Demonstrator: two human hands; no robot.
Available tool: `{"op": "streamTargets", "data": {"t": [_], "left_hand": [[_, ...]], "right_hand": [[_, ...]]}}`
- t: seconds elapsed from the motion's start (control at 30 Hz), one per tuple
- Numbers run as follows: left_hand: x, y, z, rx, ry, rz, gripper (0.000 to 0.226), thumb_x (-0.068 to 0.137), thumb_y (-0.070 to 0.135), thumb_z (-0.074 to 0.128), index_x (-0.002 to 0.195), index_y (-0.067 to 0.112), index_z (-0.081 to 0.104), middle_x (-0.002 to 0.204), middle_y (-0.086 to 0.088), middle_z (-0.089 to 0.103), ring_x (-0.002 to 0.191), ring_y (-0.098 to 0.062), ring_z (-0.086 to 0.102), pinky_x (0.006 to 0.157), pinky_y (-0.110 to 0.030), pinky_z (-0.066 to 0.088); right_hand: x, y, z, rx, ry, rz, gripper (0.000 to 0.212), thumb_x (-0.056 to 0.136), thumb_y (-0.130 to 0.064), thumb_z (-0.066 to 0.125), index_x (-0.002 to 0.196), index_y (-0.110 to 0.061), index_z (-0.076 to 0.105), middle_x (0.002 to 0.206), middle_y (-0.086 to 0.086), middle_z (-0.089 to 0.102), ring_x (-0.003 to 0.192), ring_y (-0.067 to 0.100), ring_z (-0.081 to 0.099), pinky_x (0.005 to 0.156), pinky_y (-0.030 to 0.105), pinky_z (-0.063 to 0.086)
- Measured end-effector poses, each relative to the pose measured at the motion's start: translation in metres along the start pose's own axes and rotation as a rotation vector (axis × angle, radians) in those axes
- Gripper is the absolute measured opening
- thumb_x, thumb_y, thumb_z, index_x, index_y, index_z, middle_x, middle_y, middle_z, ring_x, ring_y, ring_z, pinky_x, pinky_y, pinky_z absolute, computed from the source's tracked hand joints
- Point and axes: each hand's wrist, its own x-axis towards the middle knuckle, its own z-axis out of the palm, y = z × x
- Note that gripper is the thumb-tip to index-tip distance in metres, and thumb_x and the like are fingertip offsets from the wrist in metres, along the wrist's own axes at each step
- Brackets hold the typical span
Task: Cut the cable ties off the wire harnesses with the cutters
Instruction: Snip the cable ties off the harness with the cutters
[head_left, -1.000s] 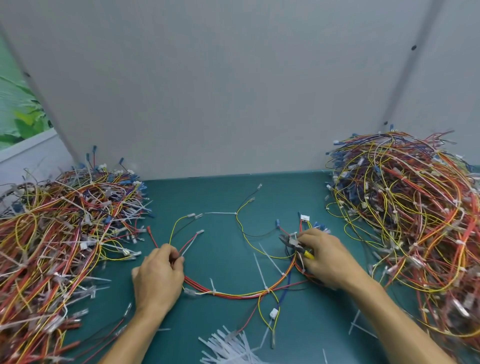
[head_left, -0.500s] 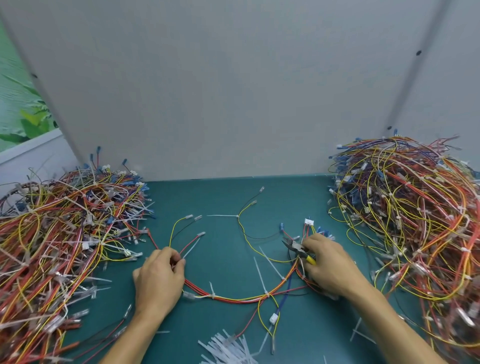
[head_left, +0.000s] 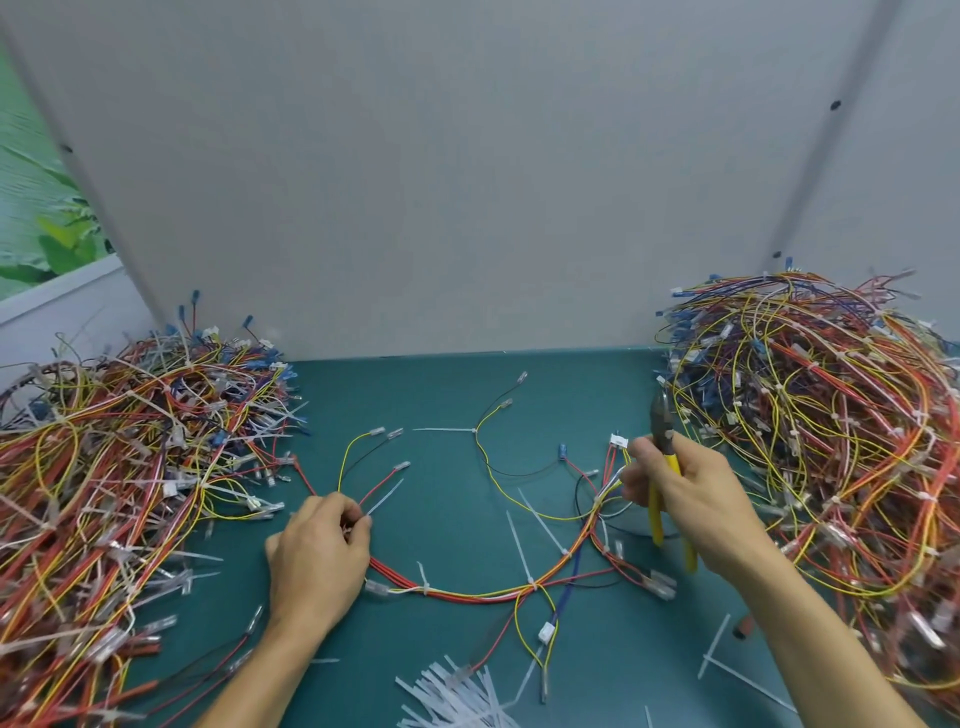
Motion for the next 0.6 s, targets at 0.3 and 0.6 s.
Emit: {"op": "streamTargets", "data": {"t": [0.3, 0.6], "left_hand": [[0.0, -0.001, 0.002, 0.015, 0.004, 0.011, 0.012, 0.086, 0.023, 0.066, 0.076, 0.024, 0.059, 0.078, 0.008, 0.052, 0.079, -0.021, 0.054, 0.081, -0.039, 0.037], [0.0, 0.0, 0.0, -0.043, 0.02, 0.03, 0.014, 0.083, 0.02, 0.07, 0.074, 0.024, 0.06, 0.082, 0.01, 0.05, 0.076, -0.016, 0.051, 0.082, -0.038, 0.039]], "right_hand": [[-0.002, 0.028, -0.009, -0.25, 0.092, 0.019, 0.015, 0.086, -0.019, 0.071, 0.091, -0.014, 0.058, 0.075, 0.005, 0.07, 0.065, 0.014, 0.069, 0.058, 0.027, 0.047], [-0.003, 0.029, 0.008, -0.122, -0.108, 0.011, 0.008, 0.091, -0.024, 0.063, 0.097, -0.029, 0.06, 0.065, -0.005, 0.055, 0.06, 0.014, 0.052, 0.066, 0.032, 0.044]]}}
